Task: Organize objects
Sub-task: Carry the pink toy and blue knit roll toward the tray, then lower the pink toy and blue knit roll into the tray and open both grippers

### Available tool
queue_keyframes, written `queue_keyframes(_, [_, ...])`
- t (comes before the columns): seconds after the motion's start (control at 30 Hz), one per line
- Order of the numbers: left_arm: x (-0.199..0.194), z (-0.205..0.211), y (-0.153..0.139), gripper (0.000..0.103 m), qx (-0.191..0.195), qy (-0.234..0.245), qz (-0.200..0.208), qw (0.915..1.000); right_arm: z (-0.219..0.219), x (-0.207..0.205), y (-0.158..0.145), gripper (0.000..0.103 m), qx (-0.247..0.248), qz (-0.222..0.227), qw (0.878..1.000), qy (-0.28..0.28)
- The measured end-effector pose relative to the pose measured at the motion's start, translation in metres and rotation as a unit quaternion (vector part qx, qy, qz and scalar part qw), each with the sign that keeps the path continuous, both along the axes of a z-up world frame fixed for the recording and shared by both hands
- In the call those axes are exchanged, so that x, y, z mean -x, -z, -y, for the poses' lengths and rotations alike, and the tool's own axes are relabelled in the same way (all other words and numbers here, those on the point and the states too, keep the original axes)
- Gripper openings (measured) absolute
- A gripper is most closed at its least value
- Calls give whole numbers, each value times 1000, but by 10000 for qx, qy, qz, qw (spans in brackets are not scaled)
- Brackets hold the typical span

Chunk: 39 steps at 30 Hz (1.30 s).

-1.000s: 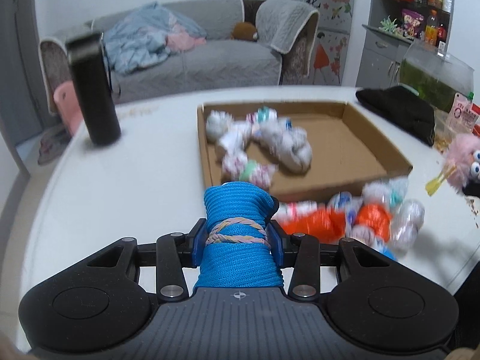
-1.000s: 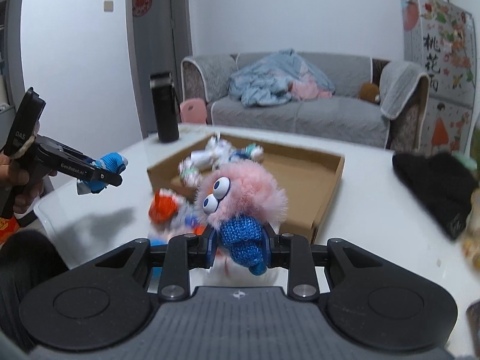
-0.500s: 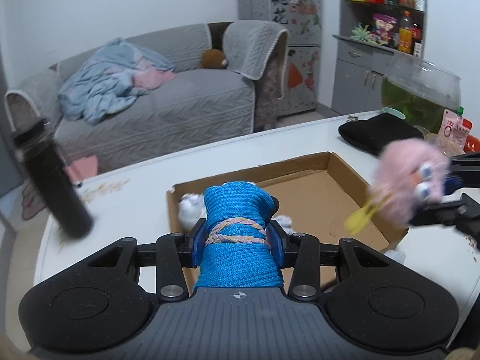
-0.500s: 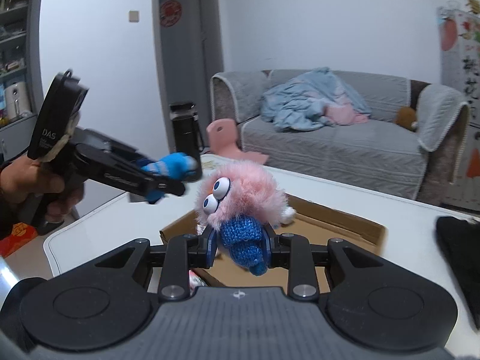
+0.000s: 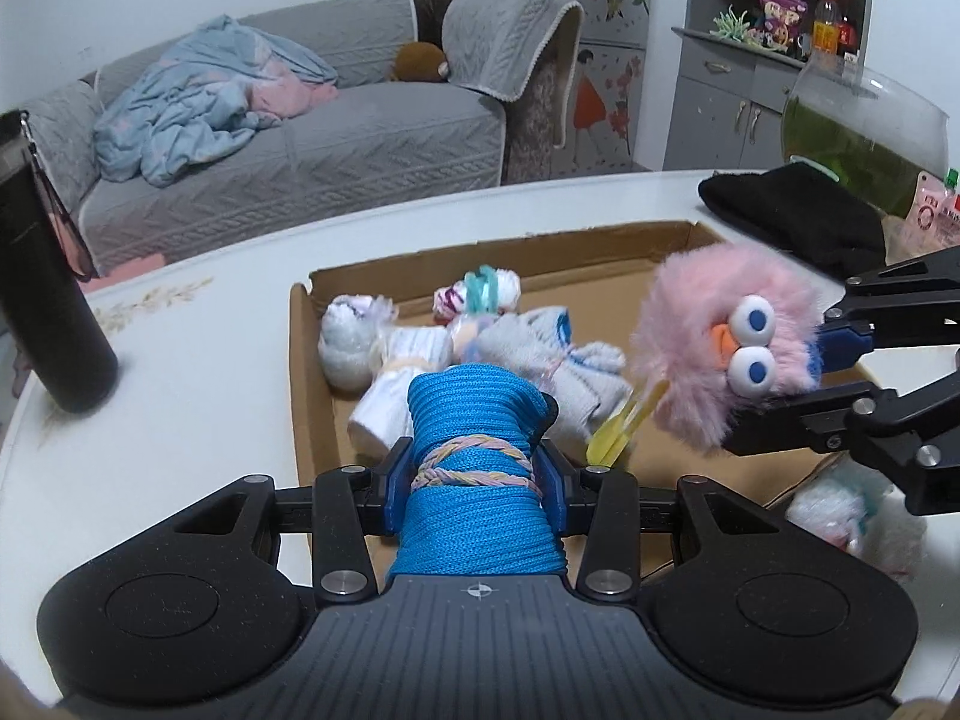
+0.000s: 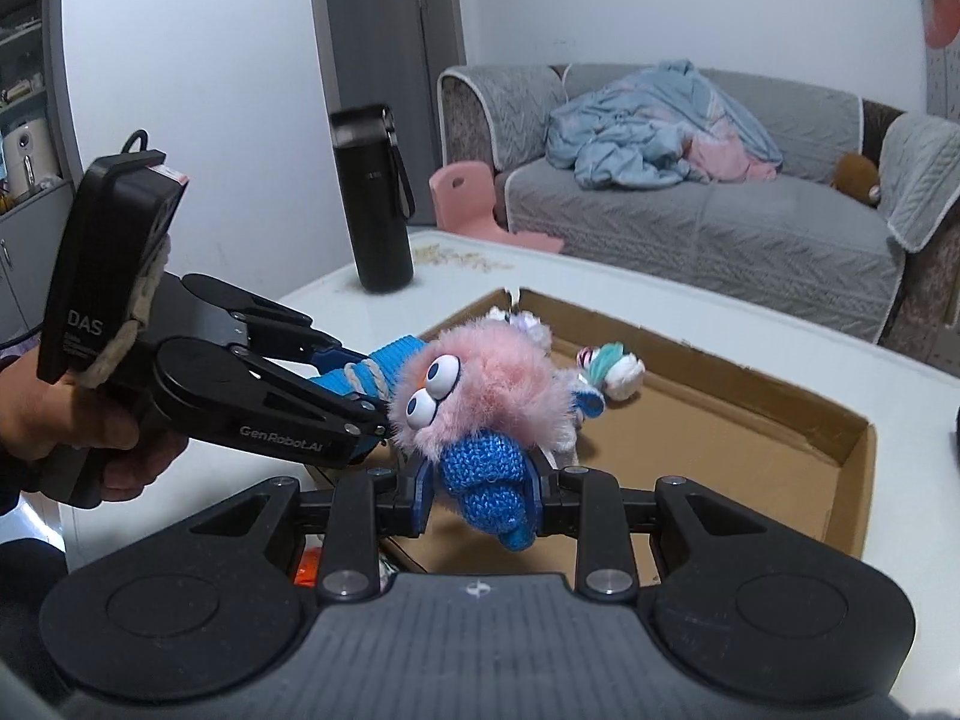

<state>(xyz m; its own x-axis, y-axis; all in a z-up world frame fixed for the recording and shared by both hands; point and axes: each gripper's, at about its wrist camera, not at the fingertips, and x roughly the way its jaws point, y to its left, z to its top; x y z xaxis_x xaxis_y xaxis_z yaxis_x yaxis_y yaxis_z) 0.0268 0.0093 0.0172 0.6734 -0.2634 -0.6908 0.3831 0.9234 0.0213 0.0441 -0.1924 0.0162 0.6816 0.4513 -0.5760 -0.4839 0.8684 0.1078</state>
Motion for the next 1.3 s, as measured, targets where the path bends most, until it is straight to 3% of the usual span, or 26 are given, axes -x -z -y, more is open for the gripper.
queue_keyframes(0.87, [6, 8, 16, 50, -199, 10, -66, 9998, -31, -13, 30, 27, 692, -651, 9950, -302])
queue_keyframes(1.3, [22, 15, 16, 53, -472, 62, -339, 9983, -23, -19, 26, 29, 735, -1300, 9882, -347])
